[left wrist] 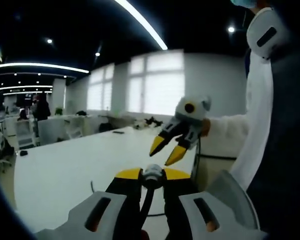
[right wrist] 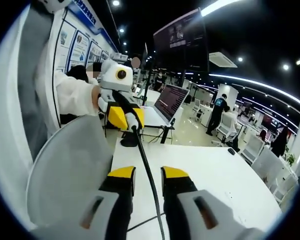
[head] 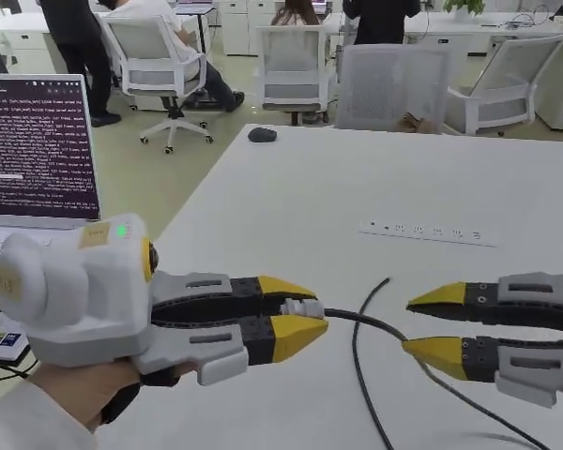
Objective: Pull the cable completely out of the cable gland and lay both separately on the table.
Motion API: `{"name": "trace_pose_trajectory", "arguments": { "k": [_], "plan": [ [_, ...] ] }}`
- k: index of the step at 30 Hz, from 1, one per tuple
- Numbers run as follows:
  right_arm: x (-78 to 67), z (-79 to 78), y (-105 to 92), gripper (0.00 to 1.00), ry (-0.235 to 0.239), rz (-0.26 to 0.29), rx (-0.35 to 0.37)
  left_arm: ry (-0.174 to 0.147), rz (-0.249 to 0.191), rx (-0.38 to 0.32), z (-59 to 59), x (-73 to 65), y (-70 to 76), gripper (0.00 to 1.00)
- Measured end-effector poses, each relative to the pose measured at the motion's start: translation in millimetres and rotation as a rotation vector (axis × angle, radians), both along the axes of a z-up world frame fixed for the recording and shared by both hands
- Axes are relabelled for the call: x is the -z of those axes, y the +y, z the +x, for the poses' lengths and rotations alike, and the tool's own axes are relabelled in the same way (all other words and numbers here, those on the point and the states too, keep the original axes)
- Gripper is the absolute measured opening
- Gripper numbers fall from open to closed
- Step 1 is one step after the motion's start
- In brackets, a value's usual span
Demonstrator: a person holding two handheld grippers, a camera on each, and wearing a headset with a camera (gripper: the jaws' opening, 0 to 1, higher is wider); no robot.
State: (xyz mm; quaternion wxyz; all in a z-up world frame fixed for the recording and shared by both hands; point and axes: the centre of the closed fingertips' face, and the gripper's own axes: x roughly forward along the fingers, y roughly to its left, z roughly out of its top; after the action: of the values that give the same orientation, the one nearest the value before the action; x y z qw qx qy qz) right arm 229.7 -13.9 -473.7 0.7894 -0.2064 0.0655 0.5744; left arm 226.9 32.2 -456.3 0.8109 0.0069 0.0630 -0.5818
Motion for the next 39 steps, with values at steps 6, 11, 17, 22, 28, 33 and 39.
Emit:
{"name": "trace_pose_trajectory", "arguments": {
  "k": [6,11,17,22,28,33,39],
  "plan": [
    [-0.6,-4.5,26.6,0.19,-0.016,-0.001,-0.076,0.004,-0.005,0.024,-4.6,0.5,-6.2,0.17],
    [11.5,-10.1,43.6,0.07,-0.012,-0.032,-0.132,0.014,0.006,0.039,-9.3,5.1,-5.8,0.17],
    [14.2,-11.5,50.6,0.05,-0.006,-0.028,-0.151,0.028,-0.004,0.02,-9.8,7.0,5.2,0.17],
    [19.8,-10.9,54.0,0.04,0.0,-0.043,-0.137,0.04,-0.014,0.014,-7.6,8.4,14.7,0.17],
    [25.9,-3.1,38.8,0.05,0.021,-0.053,-0.041,0.049,-0.03,0.018,-5.4,6.7,28.1,0.17],
    [29.1,-1.1,27.6,0.05,0.038,-0.05,0.029,0.053,-0.045,0.03,-6.0,5.7,39.0,0.17],
    [38.3,-3.3,29.4,0.06,0.059,-0.059,0.094,0.054,-0.048,0.05,-7.3,7.1,54.4,0.17]
  ]
}}
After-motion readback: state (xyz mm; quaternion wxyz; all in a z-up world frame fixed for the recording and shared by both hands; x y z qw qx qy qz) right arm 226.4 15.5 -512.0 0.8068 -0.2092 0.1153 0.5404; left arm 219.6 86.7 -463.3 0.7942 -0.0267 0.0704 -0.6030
